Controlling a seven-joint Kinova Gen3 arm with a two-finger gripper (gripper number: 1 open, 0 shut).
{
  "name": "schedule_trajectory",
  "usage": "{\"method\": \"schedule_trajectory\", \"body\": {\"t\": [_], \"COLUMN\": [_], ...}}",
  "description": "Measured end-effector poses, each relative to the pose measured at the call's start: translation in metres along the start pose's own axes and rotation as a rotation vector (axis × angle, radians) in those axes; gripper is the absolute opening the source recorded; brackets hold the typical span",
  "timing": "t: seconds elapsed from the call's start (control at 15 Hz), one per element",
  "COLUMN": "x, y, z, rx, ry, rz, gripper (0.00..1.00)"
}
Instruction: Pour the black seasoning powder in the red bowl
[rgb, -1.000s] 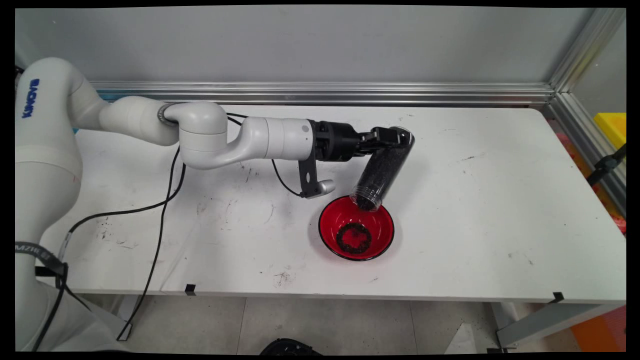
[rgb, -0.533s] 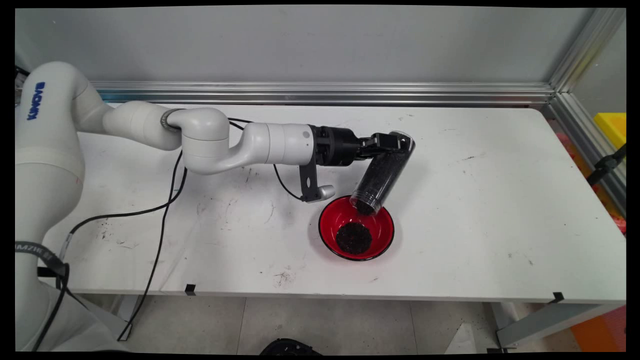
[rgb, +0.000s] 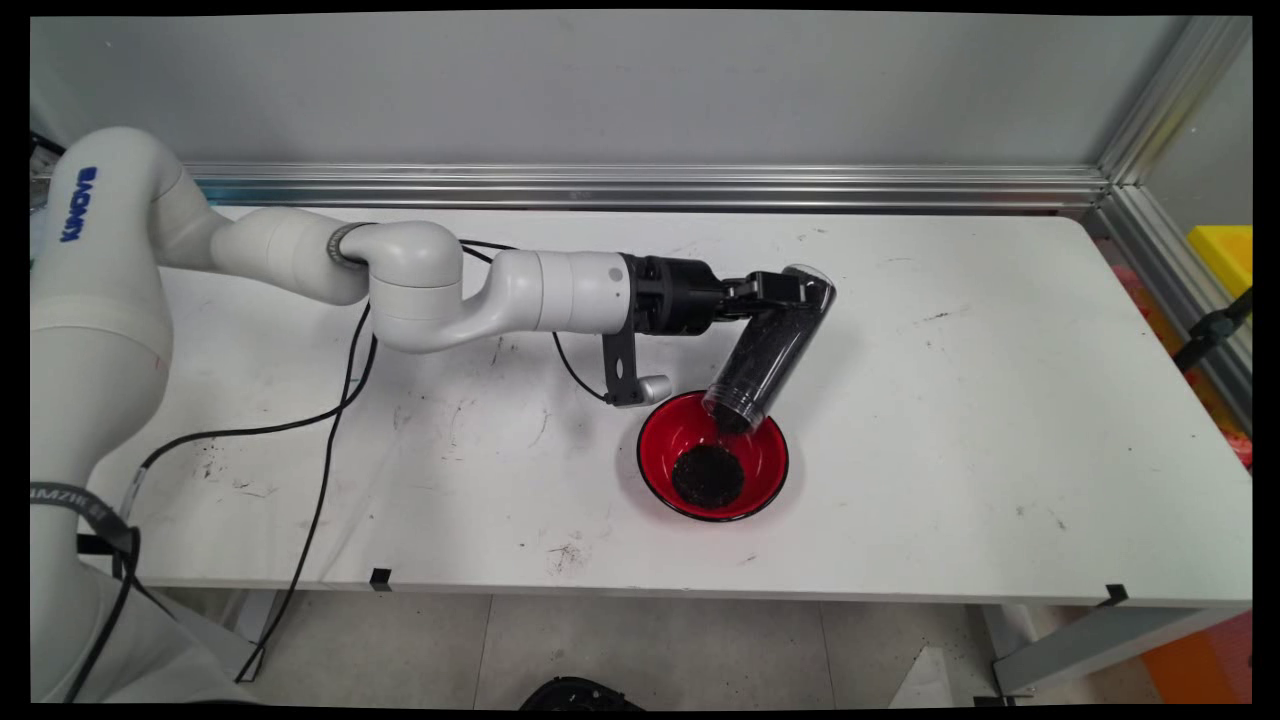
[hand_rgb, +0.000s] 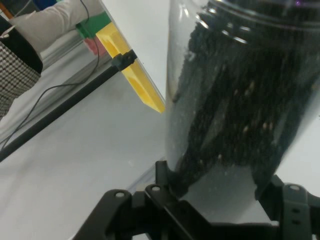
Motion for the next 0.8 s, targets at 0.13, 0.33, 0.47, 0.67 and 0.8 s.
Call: {"method": "schedule_trajectory", "body": {"t": [0.13, 0.33, 0.47, 0.67, 0.8], "x": [-0.0002, -0.0008, -0.0019, -0.0032, -0.0044], "y": [0.0010, 0.0028, 0.0037, 0.0043, 0.0046], "z": [-0.0002, -0.0008, -0.0007, -0.0001, 0.0012], "rx": [0.004, 0.009, 0.013, 0.017, 0.018], "ry": [0.004, 0.014, 0.019, 0.024, 0.024], "rz": [0.014, 0.037, 0.054, 0.075, 0.088], "gripper": [0.00, 0.00, 0.00, 0.00, 0.00]}}
